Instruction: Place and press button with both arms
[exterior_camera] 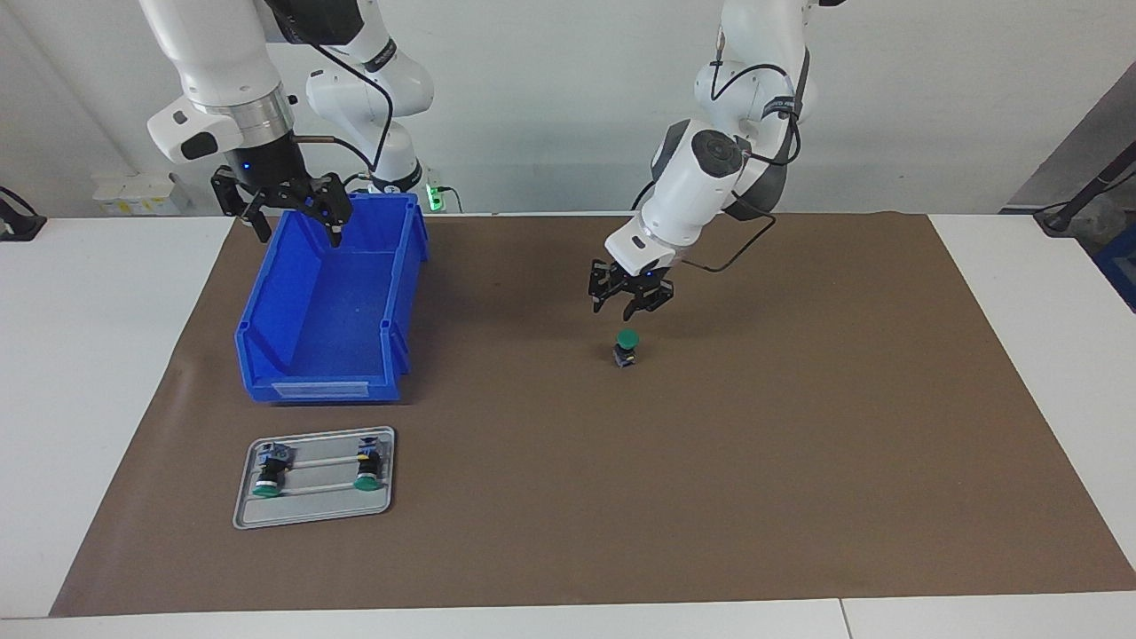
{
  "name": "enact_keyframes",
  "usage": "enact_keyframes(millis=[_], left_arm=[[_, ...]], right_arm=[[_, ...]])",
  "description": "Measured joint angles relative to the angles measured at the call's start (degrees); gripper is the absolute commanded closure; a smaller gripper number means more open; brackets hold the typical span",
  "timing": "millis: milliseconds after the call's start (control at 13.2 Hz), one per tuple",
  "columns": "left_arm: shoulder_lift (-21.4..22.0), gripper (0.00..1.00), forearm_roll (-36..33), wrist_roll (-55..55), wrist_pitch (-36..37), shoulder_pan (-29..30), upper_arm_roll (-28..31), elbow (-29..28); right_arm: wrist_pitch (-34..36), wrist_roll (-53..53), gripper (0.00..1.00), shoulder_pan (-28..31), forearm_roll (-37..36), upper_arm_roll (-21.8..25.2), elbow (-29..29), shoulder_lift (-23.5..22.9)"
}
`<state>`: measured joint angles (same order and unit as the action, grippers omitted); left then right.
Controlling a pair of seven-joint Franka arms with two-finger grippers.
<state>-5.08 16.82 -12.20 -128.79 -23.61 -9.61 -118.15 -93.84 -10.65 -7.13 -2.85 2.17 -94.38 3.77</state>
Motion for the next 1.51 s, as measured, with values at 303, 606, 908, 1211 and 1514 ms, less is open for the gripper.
enact_keyframes(millis=[303, 606, 908, 1211, 1514], left_arm=[[-0.95, 0.86, -0.11, -0.03, -3.46, 0.14, 0.45, -1.27], [-3.38, 0.86, -0.13, -0.03, -7.67, 0.27, 0.8, -1.54], [-3.29, 0.86, -0.37, -0.03, -8.03, 1.31, 1.27, -1.42], [-3.28, 0.86, -0.49, -0.03, -8.83, 1.32, 0.9, -1.89], [-3.09, 0.86, -0.49, -0.04, -12.68, -0.22, 0.49, -4.27]], right_arm=[[0.05, 0.0, 0.0, -0.01, 0.0, -0.01, -0.01, 0.0], [0.07, 0.0, 0.0, -0.01, 0.0, -0.01, -0.03, 0.0], [0.07, 0.0, 0.0, -0.01, 0.0, -0.01, -0.03, 0.0], [0.07, 0.0, 0.0, -0.01, 0.0, -0.01, -0.04, 0.0], [0.08, 0.0, 0.0, -0.01, 0.0, -0.01, -0.05, 0.0]])
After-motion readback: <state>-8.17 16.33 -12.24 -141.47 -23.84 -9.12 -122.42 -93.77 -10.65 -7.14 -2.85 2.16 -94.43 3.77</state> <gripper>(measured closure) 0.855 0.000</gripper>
